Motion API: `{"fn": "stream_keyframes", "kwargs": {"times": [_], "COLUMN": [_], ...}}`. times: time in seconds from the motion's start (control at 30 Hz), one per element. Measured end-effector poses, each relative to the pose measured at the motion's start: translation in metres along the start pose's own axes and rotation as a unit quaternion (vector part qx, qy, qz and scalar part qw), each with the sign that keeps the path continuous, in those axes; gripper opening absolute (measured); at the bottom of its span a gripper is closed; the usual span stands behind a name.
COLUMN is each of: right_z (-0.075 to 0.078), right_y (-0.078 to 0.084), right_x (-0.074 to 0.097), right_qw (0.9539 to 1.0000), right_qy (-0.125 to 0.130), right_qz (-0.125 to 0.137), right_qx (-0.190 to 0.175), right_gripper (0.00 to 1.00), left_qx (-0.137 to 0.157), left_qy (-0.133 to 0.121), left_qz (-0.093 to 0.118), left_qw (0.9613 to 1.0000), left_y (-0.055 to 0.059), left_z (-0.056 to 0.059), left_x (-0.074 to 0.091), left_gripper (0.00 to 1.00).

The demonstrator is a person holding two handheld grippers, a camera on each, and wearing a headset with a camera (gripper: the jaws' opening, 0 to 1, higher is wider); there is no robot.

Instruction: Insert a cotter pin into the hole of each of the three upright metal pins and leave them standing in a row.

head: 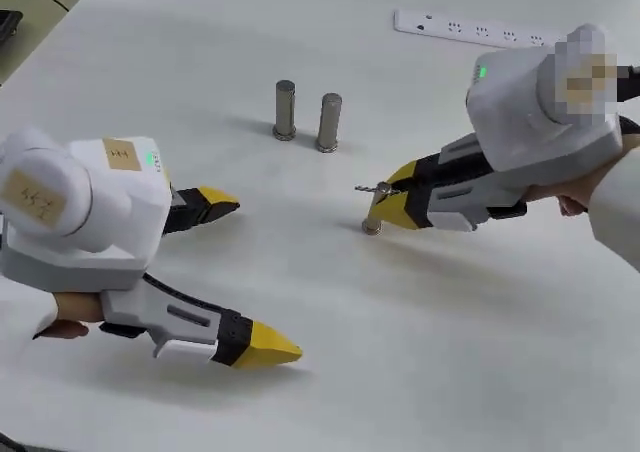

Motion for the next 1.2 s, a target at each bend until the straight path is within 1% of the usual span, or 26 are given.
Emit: {"fn": "stream_keyframes", "kwargs": {"times": [0.17,0.33,0.4,0.47,0.5,0.53,0.63,0.67,0.7,0.73,0.77,0.8,0.83,0.87,0.97,1.07,1.1,1.2], "right_z": [0.001,0.000,0.001,-0.002,-0.003,-0.003,-0.006,-0.006,-0.006,-0.005,-0.005,-0.007,-0.009,-0.007,-0.012,-0.017,-0.019,-0.023], "right_y": [-0.001,-0.002,-0.006,-0.013,-0.014,-0.014,-0.015,-0.014,-0.014,-0.015,-0.017,-0.015,-0.012,-0.007,0.007,0.025,0.028,0.039], "right_x": [0.000,-0.001,0.001,0.005,0.007,0.010,0.022,0.025,0.031,0.035,0.040,0.044,0.048,0.054,0.065,0.078,0.081,0.092], "right_qw": [1.0000,0.9999,1.0000,0.9997,0.9997,0.9997,0.9994,0.9992,0.9987,0.9976,0.9956,0.9950,0.9945,0.9936,0.9929,0.9914,0.9907,0.9861], "right_qy": [-0.003,-0.007,0.001,0.000,0.001,0.002,0.013,0.015,0.021,0.031,0.038,0.035,0.035,0.041,0.045,0.060,0.062,0.076], "right_qz": [0.001,0.002,0.009,0.023,0.025,0.026,0.033,0.037,0.046,0.059,0.081,0.088,0.090,0.096,0.095,0.090,0.091,0.100], "right_qx": [0.001,0.010,0.004,0.001,0.003,0.004,0.005,0.000,-0.009,-0.018,-0.027,-0.034,-0.039,-0.044,-0.055,-0.074,-0.079,-0.109], "right_gripper": [0.04,0.05,0.06,0.12,0.18,0.22,0.27,0.29,0.31,0.36,0.47,0.56,0.63,0.68,0.73,0.81,0.83,0.89], "left_qx": [-0.001,0.005,0.009,0.018,0.020,0.022,0.023,0.025,0.029,0.032,0.040,0.044,0.044,0.044,0.049,0.053,0.055,0.061], "left_qy": [0.000,0.000,0.001,-0.001,-0.001,-0.002,-0.006,-0.007,-0.009,-0.010,-0.012,-0.013,-0.014,-0.015,-0.018,-0.022,-0.023,-0.029], "left_qz": [0.002,-0.003,-0.003,0.004,0.006,0.008,0.013,0.017,0.025,0.031,0.041,0.043,0.043,0.043,0.041,0.046,0.047,0.053], "left_qw": [1.0000,1.0000,1.0000,0.9998,0.9998,0.9997,0.9996,0.9995,0.9992,0.9990,0.9983,0.9980,0.9980,0.9980,0.9978,0.9973,0.9971,0.9963], "left_y": [-0.001,0.001,0.002,0.001,0.000,0.000,-0.003,-0.005,-0.008,-0.011,-0.014,-0.014,-0.014,-0.014,-0.014,-0.015,-0.016,-0.017], "left_z": [-0.001,-0.001,-0.001,-0.001,-0.001,-0.002,-0.003,-0.003,-0.004,-0.004,-0.005,-0.005,-0.006,-0.006,-0.007,-0.008,-0.008,-0.010], "left_x": [0.001,0.000,-0.001,-0.001,-0.001,0.000,0.001,0.001,0.002,0.003,0.004,0.004,0.004,0.005,0.006,0.008,0.008,0.010], "left_gripper": [0.96,0.96,0.96,0.95,0.95,0.95,0.95,0.95,0.95,0.95,0.95,0.95,0.95,0.95,0.95,0.95,0.95,0.95]}}
Point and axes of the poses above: the centre of the closed fingertips' face, and the gripper's own axes: x roughly backward along the fingers, z roughly to its right, y roughly out of its underside, the point moved 1 cm from there along x, roughly backward along the fingers, and after that the axes turned 8 degrees about -x, right-handed, at the moved point
